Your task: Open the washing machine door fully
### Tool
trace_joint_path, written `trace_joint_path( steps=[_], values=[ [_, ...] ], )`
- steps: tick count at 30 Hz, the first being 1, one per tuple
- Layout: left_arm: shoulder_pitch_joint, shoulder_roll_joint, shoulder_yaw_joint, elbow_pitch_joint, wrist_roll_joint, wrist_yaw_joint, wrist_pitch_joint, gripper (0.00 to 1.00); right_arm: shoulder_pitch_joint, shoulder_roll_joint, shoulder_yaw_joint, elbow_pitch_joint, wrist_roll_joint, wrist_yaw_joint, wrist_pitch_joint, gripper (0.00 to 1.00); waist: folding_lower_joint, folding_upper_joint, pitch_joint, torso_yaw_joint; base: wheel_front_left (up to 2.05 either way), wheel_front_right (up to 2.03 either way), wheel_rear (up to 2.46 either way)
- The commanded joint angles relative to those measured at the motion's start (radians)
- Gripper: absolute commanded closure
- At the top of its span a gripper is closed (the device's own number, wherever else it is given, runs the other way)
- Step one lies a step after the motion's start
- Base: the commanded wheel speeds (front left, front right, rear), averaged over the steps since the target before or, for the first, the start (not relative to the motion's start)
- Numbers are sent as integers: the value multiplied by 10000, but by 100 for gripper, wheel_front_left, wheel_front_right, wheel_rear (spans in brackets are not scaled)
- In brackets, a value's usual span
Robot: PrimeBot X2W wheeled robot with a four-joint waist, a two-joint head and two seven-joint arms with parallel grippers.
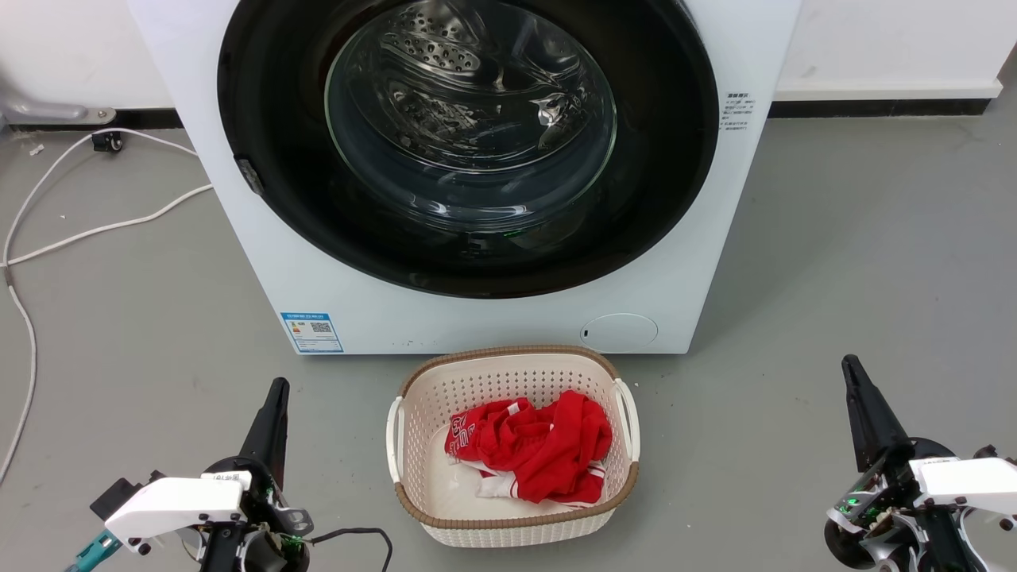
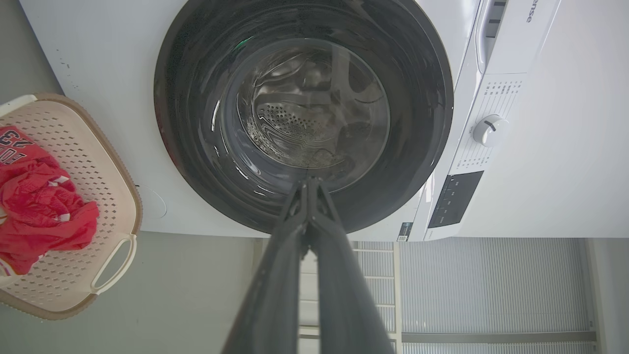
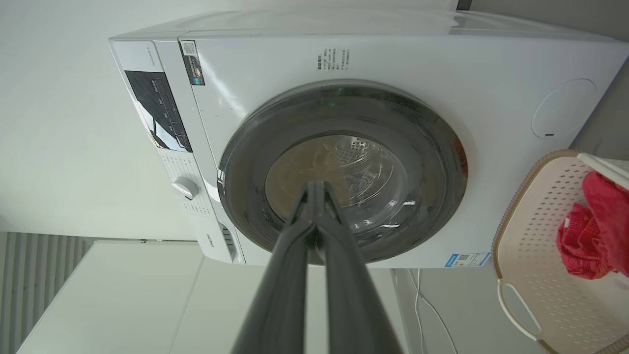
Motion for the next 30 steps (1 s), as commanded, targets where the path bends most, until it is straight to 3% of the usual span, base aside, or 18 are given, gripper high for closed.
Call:
trace_joint_path(
  steps=[1,13,14,24,30],
  values=[
    [-76,-3,41,8,34,-33,26,100,-128,42,-12,11,-19,0,29,100,0,0,0,0,0,0,0],
    [-77,-8,46,8,40,-33,32,100,-128,45,-16,11,-25,0,23,100,0,0,0,0,0,0,0],
    [-1,-4,7,-1,2,0,1,0,-1,4,-5,-2,-2,0,14,0,0,0,0,0,0,0,0],
    [27,-10,-396,-292,68,-1,-479,0,180,8,286,-415,-206,2,-471,0,1,0,-2,-2,0,0,0],
    [50,-10,-412,-590,456,-3,-763,0,248,11,326,-649,-916,2,-754,0,1,0,-1,10,0,0,0]
  ],
)
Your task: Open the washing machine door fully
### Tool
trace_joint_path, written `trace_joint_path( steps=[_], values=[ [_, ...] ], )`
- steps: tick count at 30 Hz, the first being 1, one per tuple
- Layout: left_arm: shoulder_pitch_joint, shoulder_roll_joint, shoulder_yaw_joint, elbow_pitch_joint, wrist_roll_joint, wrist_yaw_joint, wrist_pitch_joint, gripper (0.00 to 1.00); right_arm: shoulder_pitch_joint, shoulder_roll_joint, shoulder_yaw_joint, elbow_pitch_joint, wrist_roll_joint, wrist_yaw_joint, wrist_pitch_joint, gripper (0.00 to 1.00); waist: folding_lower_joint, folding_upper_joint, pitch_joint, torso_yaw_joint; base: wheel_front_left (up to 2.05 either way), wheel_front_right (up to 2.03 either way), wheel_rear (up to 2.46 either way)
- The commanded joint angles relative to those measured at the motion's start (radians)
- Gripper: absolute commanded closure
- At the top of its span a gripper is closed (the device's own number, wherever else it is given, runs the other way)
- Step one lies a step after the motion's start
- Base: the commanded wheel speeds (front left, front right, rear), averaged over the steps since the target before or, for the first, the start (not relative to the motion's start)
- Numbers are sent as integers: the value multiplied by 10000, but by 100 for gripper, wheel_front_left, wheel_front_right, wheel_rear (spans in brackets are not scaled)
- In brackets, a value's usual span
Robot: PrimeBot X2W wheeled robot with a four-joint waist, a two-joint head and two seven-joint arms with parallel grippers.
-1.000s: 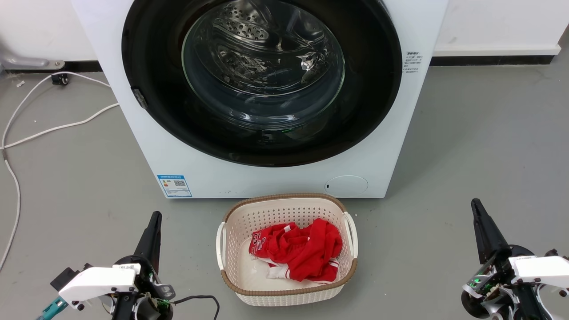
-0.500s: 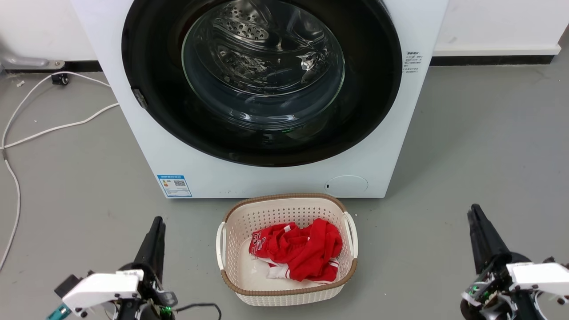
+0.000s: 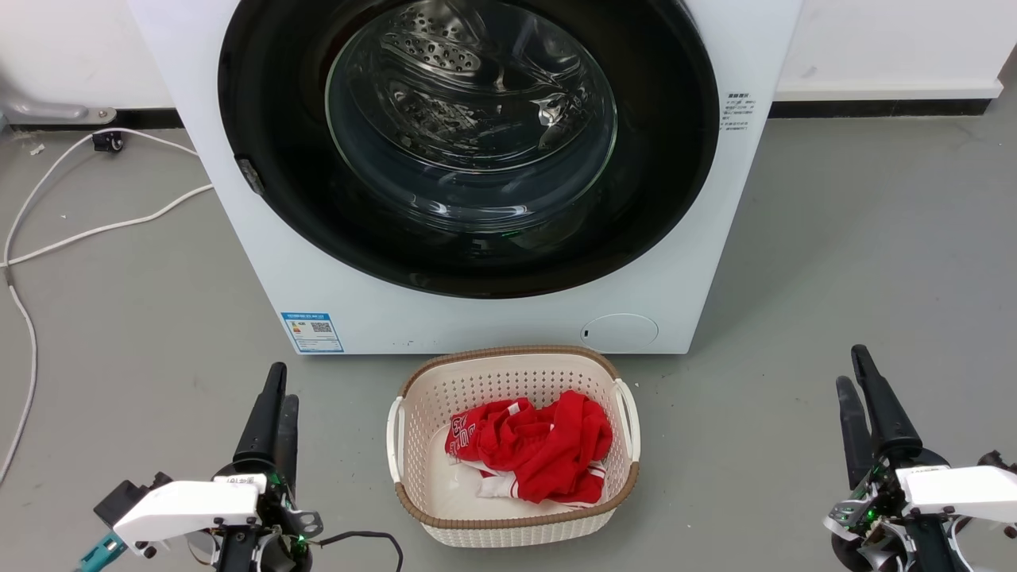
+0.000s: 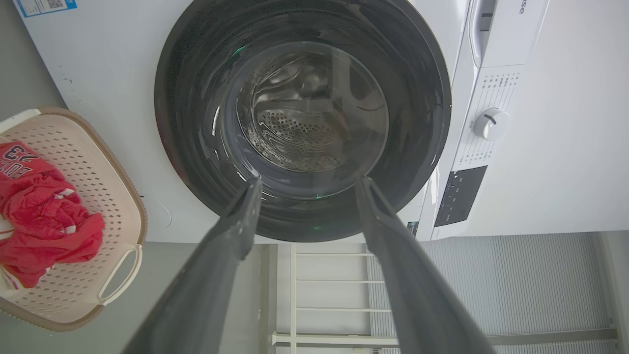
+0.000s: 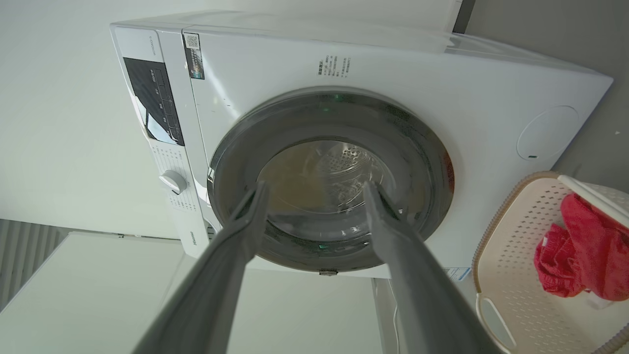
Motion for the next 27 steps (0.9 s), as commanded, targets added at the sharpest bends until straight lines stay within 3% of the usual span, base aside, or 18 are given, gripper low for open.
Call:
trace_joint_path(
  steps=[1,17,27],
  values=[
    [-171,36,-29,-318,356,-13,-131,0,-62,-19,24,-322,-431,2,-133,0,0,-1,1,4,0,0,0],
    [-222,35,-124,-1466,4315,-18,-783,0,70,-12,163,-1623,-5376,2,-790,0,0,-1,18,41,0,0,0],
    [-197,34,-353,-1721,6722,17,-1140,0,288,-7,249,-1943,-7530,1,-1147,0,0,-1,22,103,0,0,0]
  ],
)
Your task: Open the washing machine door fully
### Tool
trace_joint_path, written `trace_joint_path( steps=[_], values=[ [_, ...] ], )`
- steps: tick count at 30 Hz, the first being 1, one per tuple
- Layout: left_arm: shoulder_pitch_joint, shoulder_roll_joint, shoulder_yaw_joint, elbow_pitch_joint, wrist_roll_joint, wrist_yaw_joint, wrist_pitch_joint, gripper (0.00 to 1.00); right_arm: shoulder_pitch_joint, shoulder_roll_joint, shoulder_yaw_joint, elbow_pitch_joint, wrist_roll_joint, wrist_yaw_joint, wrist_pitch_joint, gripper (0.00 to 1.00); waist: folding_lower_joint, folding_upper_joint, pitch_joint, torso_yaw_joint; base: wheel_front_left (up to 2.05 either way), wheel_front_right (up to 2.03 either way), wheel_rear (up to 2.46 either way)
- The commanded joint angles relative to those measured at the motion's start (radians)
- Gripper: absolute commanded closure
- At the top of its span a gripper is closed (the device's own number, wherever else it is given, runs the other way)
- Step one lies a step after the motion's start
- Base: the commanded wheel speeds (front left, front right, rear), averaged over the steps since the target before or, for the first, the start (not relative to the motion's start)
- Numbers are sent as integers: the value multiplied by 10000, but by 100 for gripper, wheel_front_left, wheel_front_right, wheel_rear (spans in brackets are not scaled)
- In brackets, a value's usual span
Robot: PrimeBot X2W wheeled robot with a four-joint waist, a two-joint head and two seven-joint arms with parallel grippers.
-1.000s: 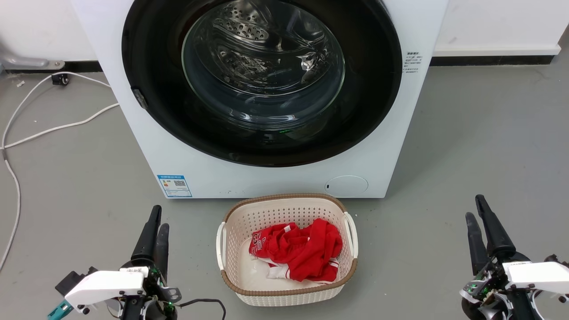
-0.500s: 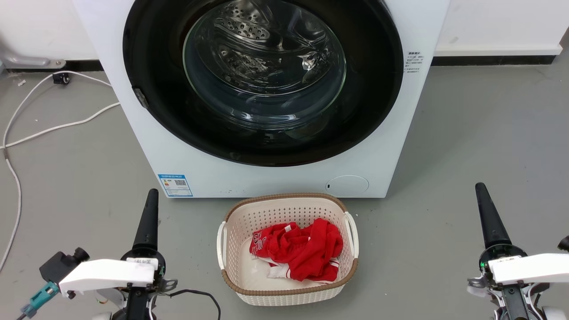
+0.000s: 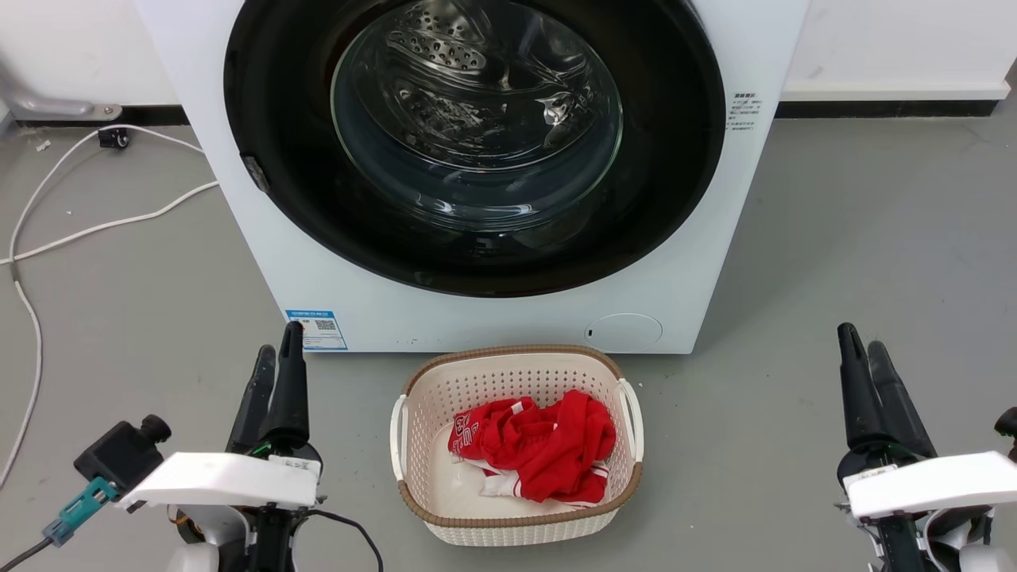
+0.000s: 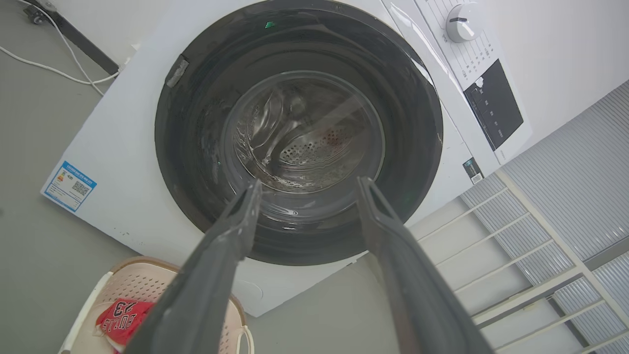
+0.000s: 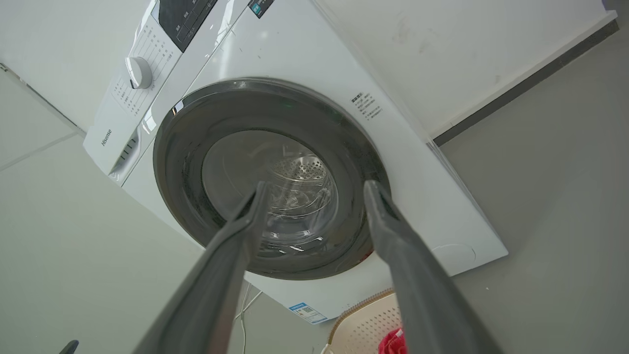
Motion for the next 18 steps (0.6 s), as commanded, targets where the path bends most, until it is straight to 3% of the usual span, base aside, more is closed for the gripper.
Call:
trace_joint_path(
  steps=[1,18],
  values=[
    [-170,32,-77,-211,628,25,-125,0,-27,-9,27,-231,-542,1,-137,0,0,0,1,9,0,0,0],
    [-123,195,-659,-334,3864,341,-650,0,145,-1,139,-387,-3106,1,-401,0,0,0,7,31,0,0,0]
  ],
)
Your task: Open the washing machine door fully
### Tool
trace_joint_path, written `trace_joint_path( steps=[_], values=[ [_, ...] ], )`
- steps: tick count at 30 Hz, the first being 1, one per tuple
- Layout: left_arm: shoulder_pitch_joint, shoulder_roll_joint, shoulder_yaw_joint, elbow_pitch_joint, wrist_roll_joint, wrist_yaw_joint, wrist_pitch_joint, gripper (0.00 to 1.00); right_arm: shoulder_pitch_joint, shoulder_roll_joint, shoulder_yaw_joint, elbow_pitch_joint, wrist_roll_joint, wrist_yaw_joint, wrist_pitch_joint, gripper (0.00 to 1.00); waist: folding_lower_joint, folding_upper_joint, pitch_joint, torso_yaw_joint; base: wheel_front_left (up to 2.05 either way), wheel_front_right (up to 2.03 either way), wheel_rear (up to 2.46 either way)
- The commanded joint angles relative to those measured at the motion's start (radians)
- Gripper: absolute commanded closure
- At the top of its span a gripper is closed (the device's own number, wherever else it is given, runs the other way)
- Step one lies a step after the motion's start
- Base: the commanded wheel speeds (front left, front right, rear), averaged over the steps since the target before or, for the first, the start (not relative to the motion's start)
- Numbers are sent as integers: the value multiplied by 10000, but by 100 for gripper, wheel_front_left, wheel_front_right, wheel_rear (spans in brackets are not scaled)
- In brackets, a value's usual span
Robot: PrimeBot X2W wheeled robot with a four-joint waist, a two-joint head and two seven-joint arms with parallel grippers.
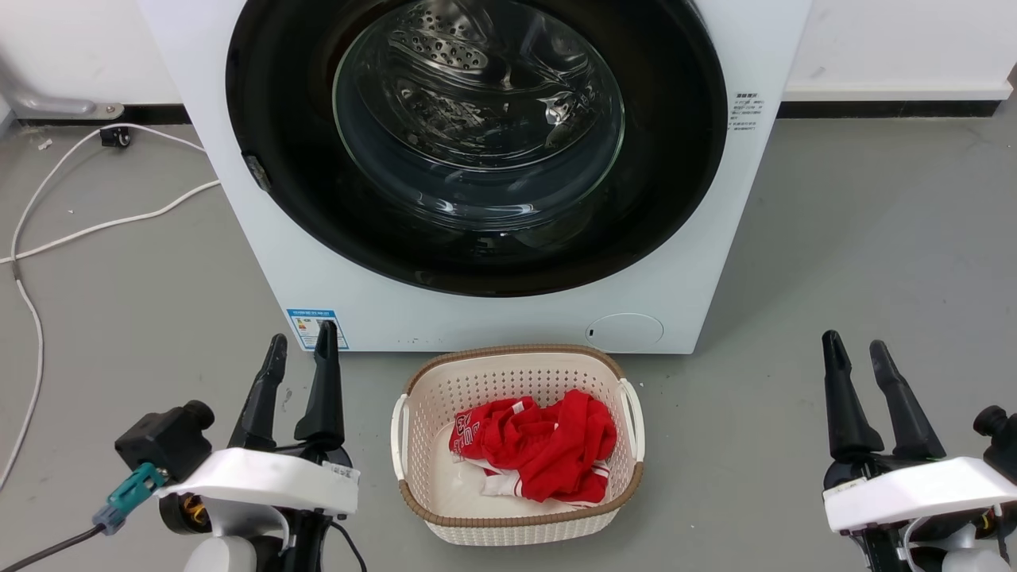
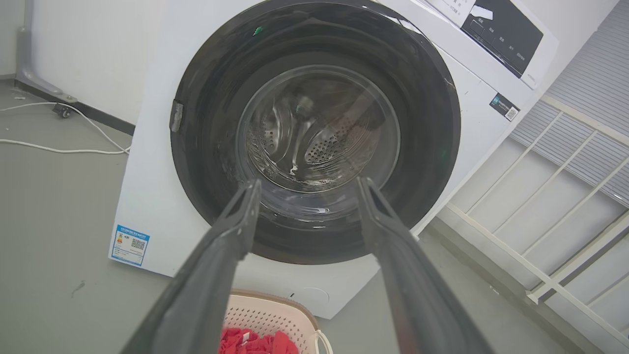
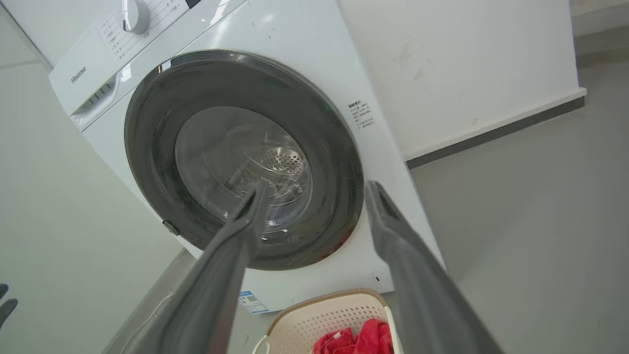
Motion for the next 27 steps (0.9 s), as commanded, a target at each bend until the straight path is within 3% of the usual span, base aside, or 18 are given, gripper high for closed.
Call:
trace_joint_path(
  steps=[1,27],
  values=[
    [-130,95,-72,-141,326,63,-103,0,-16,-3,24,-178,-343,1,-80,0,-1,0,3,4,0,0,0],
    [-211,485,-783,-168,2716,685,-730,0,170,9,14,-374,-2965,1,-79,0,-1,0,80,24,0,0,0]
  ],
)
